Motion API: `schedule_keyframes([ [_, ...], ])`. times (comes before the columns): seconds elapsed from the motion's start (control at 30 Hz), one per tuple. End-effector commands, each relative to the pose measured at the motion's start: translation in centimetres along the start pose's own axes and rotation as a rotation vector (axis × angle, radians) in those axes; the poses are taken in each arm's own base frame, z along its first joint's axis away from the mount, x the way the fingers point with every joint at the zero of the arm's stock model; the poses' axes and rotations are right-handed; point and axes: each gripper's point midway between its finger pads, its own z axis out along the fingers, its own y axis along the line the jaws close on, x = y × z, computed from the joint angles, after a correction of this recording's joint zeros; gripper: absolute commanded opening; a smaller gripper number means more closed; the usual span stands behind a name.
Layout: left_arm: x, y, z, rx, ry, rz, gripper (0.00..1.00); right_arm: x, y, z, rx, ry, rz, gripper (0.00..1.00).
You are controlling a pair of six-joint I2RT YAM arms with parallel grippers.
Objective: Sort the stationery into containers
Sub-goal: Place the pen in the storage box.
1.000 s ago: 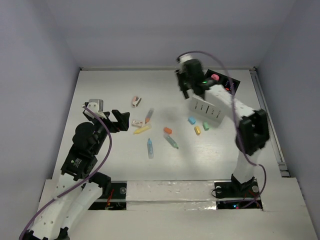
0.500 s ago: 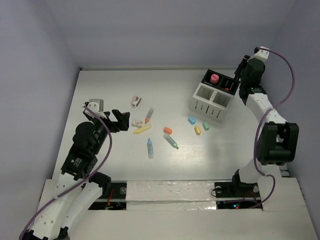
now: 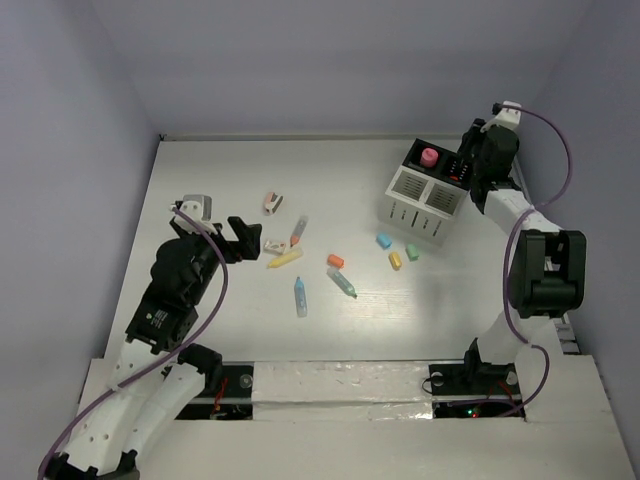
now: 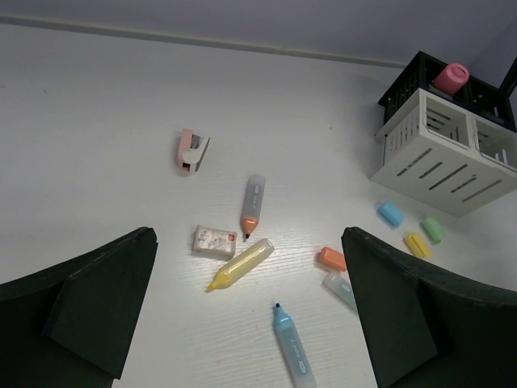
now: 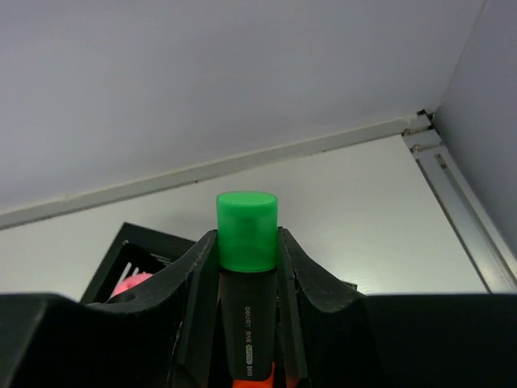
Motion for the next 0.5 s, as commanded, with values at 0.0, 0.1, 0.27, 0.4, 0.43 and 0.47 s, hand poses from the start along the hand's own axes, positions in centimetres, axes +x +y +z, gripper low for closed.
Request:
schedule_keyframes([
  [0.0,-2.0,-0.6,0.1,0.021,-0.054,-0.001,0.99,0.3,0.4,0.6,-0.032,-0.049,-0.019,0.16],
  [0.1,-1.8,-0.7,0.2,0.027,-0.047,-0.002,0.99,1.7,0.2,0.6,-0.036,-0.025,-0.033,0.17],
  [0.27,-1.5,-0.8,0.5,0.034,-0.032,-0.004,0.99,1.8,0.7,0.2,-0.075,-0.045,-0.043,0.29],
  [0.4,-1.4,-0.6,0.7,0.028,-0.028,-0.003,0.99,1.4,0.9,-0.2,-0.085,-0.052,-0.043,0.54],
  [0.43,-1.4,-0.6,0.6,0.029,-0.026,-0.004,0.99,1.3,1.0,-0.3,-0.088,-0.053,-0.042,0.58],
  [0.47,-1.4,-0.7,0.6,0.029,-0.027,-0.004,0.99,1.0,1.0,-0.5,-0.090,-0.056,-0.039,0.62],
])
